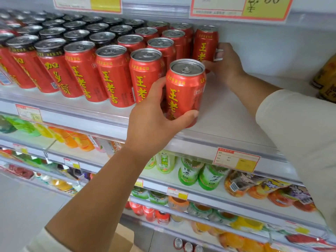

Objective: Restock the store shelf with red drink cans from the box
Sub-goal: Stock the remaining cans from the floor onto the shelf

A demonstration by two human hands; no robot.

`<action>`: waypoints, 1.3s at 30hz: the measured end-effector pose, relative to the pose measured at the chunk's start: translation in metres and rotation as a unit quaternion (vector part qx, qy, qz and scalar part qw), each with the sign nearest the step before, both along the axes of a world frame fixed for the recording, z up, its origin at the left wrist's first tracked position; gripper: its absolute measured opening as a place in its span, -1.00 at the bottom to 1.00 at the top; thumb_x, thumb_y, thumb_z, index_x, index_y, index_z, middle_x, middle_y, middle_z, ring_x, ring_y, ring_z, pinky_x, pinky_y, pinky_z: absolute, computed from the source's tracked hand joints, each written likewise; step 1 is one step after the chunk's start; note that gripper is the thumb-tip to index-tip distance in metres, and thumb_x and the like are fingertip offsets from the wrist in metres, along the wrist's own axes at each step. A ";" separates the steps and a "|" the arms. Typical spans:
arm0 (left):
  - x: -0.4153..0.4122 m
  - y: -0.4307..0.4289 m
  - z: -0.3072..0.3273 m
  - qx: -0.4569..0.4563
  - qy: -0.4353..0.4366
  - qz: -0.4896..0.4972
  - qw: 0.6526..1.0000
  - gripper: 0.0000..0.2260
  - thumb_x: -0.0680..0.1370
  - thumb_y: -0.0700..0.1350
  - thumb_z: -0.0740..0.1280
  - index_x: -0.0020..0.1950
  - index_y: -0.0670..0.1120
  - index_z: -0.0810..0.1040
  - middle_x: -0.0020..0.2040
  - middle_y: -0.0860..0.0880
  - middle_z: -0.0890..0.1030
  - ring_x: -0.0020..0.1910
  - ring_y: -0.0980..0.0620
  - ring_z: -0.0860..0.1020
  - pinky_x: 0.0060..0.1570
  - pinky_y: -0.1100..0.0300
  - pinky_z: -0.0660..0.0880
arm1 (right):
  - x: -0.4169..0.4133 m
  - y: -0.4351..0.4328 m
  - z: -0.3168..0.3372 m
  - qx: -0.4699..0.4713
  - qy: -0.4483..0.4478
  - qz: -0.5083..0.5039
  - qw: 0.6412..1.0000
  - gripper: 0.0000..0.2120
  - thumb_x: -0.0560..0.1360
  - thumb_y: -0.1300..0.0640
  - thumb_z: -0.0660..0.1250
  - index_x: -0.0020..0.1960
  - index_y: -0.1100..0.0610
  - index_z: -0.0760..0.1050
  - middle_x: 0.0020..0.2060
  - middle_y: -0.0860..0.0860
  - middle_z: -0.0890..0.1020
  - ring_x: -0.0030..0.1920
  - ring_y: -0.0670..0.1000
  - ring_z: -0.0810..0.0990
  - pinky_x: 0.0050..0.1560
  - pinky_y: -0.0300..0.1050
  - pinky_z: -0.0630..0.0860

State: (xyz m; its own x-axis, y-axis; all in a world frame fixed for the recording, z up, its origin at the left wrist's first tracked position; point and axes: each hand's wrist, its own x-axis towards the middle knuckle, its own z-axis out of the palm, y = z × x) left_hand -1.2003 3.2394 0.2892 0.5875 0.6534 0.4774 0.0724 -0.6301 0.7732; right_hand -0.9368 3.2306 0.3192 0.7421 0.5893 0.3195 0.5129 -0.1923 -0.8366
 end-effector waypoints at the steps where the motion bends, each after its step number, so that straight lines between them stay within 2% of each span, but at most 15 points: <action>1: 0.000 0.000 0.000 0.002 -0.001 0.000 1.000 -0.27 0.31 0.26 0.49 0.41 0.05 0.38 0.08 0.15 0.66 0.01 0.14 0.65 0.04 0.01 0.61 | 0.002 0.003 -0.001 0.002 -0.003 -0.003 1.000 -0.38 0.40 0.18 0.51 0.37 0.20 0.32 0.14 0.06 0.56 0.06 -0.03 0.54 0.05 -0.18 0.54; 6: 0.001 0.001 -0.001 0.013 -0.001 0.000 1.000 -0.27 0.32 0.24 0.50 0.42 0.05 0.37 0.10 0.18 0.65 0.04 0.18 0.64 0.05 0.03 0.61 | 0.005 0.009 -0.007 0.002 0.004 -0.009 1.000 -0.37 0.40 0.12 0.52 0.38 0.15 0.33 0.24 0.02 0.56 0.12 -0.08 0.54 0.12 -0.26 0.45; 10: 0.001 0.002 -0.003 0.015 0.001 -0.004 1.000 -0.27 0.31 0.26 0.50 0.41 0.06 0.37 0.11 0.18 0.65 0.05 0.18 0.64 0.06 0.03 0.60 | 0.001 0.004 -0.004 -0.046 -0.015 -0.040 0.998 -0.27 0.40 0.00 0.50 0.46 0.11 0.25 0.33 0.10 0.46 0.29 0.04 0.48 0.32 -0.05 0.41; 12: 0.001 0.003 -0.004 0.013 0.006 -0.006 1.000 -0.26 0.31 0.29 0.49 0.42 0.08 0.36 0.12 0.18 0.65 0.05 0.17 0.64 0.06 0.02 0.60 | -0.015 -0.010 0.004 -0.073 -0.046 -0.052 0.995 -0.31 0.44 0.02 0.46 0.47 0.10 0.24 0.33 0.12 0.44 0.28 0.05 0.47 0.26 -0.13 0.40; 15: -0.001 0.003 0.000 -0.003 0.016 -0.030 0.999 -0.26 0.34 0.32 0.44 0.43 0.09 0.35 0.15 0.16 0.64 0.09 0.16 0.63 0.11 0.00 0.59 | -0.053 -0.049 0.017 -0.070 -0.010 0.061 0.996 -0.52 0.46 0.27 0.37 0.36 0.09 0.40 0.16 0.08 0.58 0.16 0.02 0.57 0.17 -0.16 0.46; 17: -0.006 0.002 0.005 -0.017 0.019 -0.070 0.997 -0.39 0.47 0.26 0.37 0.45 0.07 0.36 0.20 0.15 0.62 0.16 0.20 0.59 0.19 0.06 0.54 | -0.081 -0.081 0.018 -0.076 0.032 0.165 0.983 -0.41 0.37 0.33 0.32 0.36 0.01 0.37 0.21 0.06 0.56 0.23 0.01 0.54 0.24 -0.10 0.45; 20: -0.013 0.002 0.015 -0.023 0.021 -0.116 0.993 -0.58 0.63 0.11 0.17 0.47 0.03 0.37 0.24 0.11 0.59 0.23 0.21 0.52 0.26 0.23 0.43 | -0.126 -0.107 0.011 -0.076 0.074 0.239 0.965 -0.20 0.23 0.16 0.44 0.35 -0.23 0.18 0.27 -0.08 0.50 0.26 -0.14 0.51 0.25 -0.18 0.44; 22: -0.015 0.003 0.019 -0.015 0.029 -0.126 0.991 -0.58 0.65 0.06 0.11 0.51 0.02 0.34 0.30 0.12 0.56 0.28 0.24 0.49 0.27 0.29 0.39 | -0.145 -0.104 0.003 -0.045 0.072 0.203 0.975 -0.11 0.22 0.06 0.61 0.37 -0.19 0.15 0.24 -0.14 0.51 0.18 -0.20 0.55 0.19 -0.23 0.50; 25: -0.021 0.006 0.017 0.014 0.044 -0.148 0.988 -0.61 0.68 -0.03 0.14 0.51 0.01 0.34 0.31 0.25 0.51 0.25 0.42 0.44 0.23 0.47 0.34 | -0.152 -0.097 0.004 -0.032 0.043 0.121 0.991 -0.18 0.24 -0.02 0.61 0.34 -0.05 0.20 0.18 -0.14 0.54 0.11 -0.26 0.54 0.13 -0.29 0.51; 26: -0.025 0.007 0.014 0.028 0.048 -0.145 0.988 -0.63 0.66 -0.04 0.18 0.49 0.01 0.38 0.27 0.24 0.54 0.22 0.40 0.48 0.21 0.43 0.39 | -0.148 -0.097 0.005 -0.039 0.038 0.111 0.992 -0.21 0.25 -0.04 0.61 0.32 -0.04 0.23 0.17 -0.14 0.55 0.11 -0.24 0.55 0.16 -0.23 0.51; 28: -0.033 0.015 0.004 0.087 0.048 -0.099 0.990 -0.65 0.61 -0.02 0.26 0.38 -0.04 0.53 0.19 0.09 0.64 0.14 0.20 0.58 0.19 0.22 0.49 | -0.139 -0.100 0.006 -0.053 0.038 0.110 0.992 -0.26 0.25 -0.05 0.60 0.31 -0.04 0.30 0.15 -0.13 0.58 0.12 -0.19 0.57 0.18 -0.13 0.52; 30: -0.042 0.025 -0.009 0.173 0.052 -0.031 0.983 -0.67 0.55 0.07 0.34 0.23 -0.06 0.64 0.09 0.03 0.68 0.08 0.06 0.59 0.16 0.17 0.47 | -0.132 -0.101 0.009 -0.071 0.037 0.105 0.991 -0.30 0.29 -0.03 0.58 0.34 -0.06 0.34 0.14 -0.13 0.59 0.11 -0.18 0.57 0.11 -0.24 0.49; 32: -0.047 0.034 -0.020 0.236 0.055 0.005 0.970 -0.63 0.47 0.19 0.37 0.10 -0.02 0.70 0.01 0.05 0.69 0.02 0.01 0.58 0.13 0.27 0.40 | -0.122 -0.095 0.012 -0.077 0.037 0.091 0.992 -0.33 0.33 0.00 0.56 0.36 -0.05 0.36 0.13 -0.12 0.58 0.08 -0.16 0.57 0.00 -0.36 0.43; 37: -0.043 0.042 -0.029 0.212 0.001 -0.001 0.977 -0.68 0.39 0.21 0.45 -0.04 0.01 0.74 -0.05 0.13 0.69 -0.04 0.03 0.57 0.11 0.29 0.39 | -0.097 -0.064 0.011 -0.058 0.020 0.023 0.998 -0.32 0.36 0.06 0.55 0.36 0.15 0.32 0.09 -0.03 0.53 0.05 -0.06 0.56 -0.12 -0.39 0.40; 39: -0.042 0.042 -0.029 0.210 -0.011 -0.013 0.977 -0.71 0.39 0.19 0.46 -0.06 0.01 0.74 -0.06 0.13 0.69 -0.05 0.05 0.57 0.09 0.29 0.41 | -0.087 -0.050 0.009 -0.049 0.016 -0.003 0.999 -0.38 0.37 0.08 0.55 0.30 0.19 0.32 0.08 0.00 0.54 0.05 -0.03 0.56 -0.06 -0.29 0.47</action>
State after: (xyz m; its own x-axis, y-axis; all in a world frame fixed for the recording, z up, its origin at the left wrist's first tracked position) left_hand -1.2422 3.2813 0.2598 0.5886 0.3815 0.7128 0.0385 -0.8939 0.4466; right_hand -1.0233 3.1811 0.3280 0.7544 0.6123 0.2367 0.4848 -0.2764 -0.8298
